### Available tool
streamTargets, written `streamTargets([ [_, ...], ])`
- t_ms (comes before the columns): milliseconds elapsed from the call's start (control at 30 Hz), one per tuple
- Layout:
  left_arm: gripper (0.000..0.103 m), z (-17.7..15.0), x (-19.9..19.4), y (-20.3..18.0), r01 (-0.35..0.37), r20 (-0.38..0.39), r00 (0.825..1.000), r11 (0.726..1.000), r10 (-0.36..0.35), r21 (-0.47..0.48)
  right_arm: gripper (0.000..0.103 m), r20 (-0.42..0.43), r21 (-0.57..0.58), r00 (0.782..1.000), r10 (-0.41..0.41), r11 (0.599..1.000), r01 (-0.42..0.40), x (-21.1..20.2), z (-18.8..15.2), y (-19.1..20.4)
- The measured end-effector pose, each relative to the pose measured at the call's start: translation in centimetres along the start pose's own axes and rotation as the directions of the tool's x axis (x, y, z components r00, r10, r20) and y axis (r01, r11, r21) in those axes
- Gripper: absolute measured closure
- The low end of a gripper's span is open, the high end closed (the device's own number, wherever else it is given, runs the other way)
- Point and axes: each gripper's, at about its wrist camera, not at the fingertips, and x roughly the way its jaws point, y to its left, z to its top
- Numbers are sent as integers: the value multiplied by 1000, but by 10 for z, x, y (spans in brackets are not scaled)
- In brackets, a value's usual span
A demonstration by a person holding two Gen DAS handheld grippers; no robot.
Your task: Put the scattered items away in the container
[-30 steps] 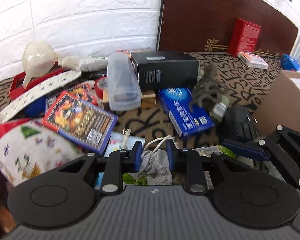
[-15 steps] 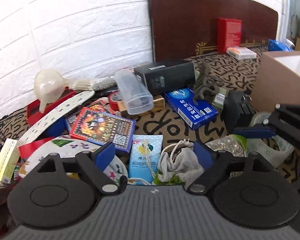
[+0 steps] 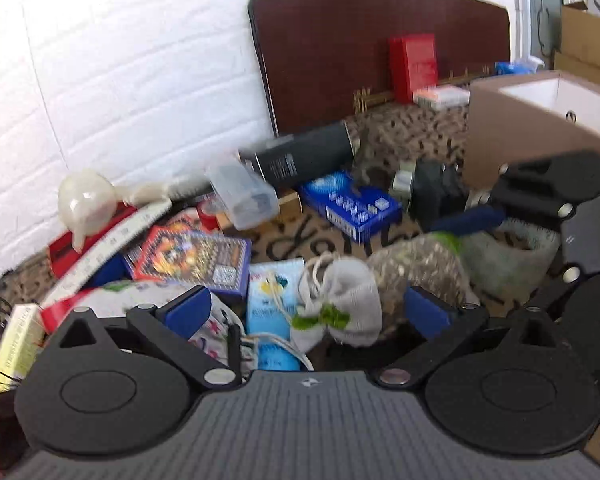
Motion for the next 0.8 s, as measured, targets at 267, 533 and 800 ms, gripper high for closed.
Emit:
streamTargets([
  [267, 33, -2, 12, 3, 200, -18, 979, 975, -203, -94, 30, 7, 0, 1000, -18, 1000, 18, 1, -4, -1],
  [533, 52, -2, -15, 1, 219, 76, 974, 974, -215, -60, 34, 56, -29, 996, -62, 998, 64, -14, -1, 4],
  [800, 54, 26, -61, -9, 222, 187, 958, 975, -217, -8, 36, 152, -50, 978, -145, 987, 154, -60, 18, 1],
])
